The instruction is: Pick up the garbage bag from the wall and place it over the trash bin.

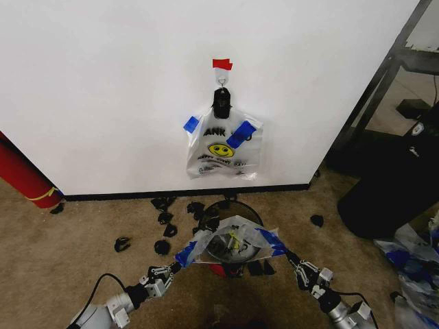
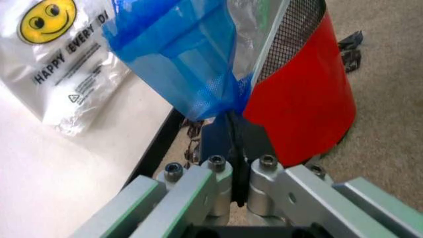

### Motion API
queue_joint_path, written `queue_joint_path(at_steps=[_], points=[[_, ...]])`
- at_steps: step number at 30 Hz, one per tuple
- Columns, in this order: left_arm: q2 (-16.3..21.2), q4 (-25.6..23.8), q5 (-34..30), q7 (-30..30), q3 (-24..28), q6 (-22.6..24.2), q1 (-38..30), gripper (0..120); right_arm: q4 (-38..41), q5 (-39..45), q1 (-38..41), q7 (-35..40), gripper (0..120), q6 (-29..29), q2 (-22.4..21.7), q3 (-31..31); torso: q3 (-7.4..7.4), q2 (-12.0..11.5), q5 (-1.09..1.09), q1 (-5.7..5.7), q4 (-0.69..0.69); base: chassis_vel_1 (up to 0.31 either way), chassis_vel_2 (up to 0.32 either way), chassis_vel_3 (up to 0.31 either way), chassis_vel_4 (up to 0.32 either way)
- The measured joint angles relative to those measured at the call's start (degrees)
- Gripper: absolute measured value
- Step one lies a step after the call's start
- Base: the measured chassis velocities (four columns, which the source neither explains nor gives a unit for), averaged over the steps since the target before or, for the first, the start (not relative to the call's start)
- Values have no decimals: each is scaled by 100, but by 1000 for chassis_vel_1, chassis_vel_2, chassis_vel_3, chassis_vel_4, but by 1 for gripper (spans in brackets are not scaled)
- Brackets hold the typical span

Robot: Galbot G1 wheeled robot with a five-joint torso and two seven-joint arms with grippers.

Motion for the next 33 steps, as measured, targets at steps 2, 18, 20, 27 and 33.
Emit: queue_joint_path(at_steps=[2, 18, 20, 27, 33], points=[[83, -151, -229, 212, -55, 0, 118, 10, 171, -99, -88, 31, 0, 2, -47, 9, 0, 0, 0, 0, 0, 0, 0, 0, 0], [492, -1968, -1867, 2603, -804, -7, 936, 65, 1416, -535, -861, -1365, 48, 74, -658, 915, 0, 0, 0, 0, 0, 0, 0, 0, 0], [532, -2092, -1983, 2745, -892, -8, 959, 73, 1554, -524, -936, -1492, 52, 65, -675, 1022, 0, 0, 0, 0, -1, 0, 0, 0, 0], [867, -2742, -3036, 3149, -1364, 222, 925, 97, 2573, -19, -1228, -1615, 78, -45, -694, 1513, 0, 0, 1, 0, 1, 0, 0, 0, 0], [1087, -2961, -4104, 2441, -841, 1528, 55, 100, 3528, 44, -1032, 561, 99, 106, -479, 1358, 0, 0, 0, 0, -1, 0, 0, 0, 0]])
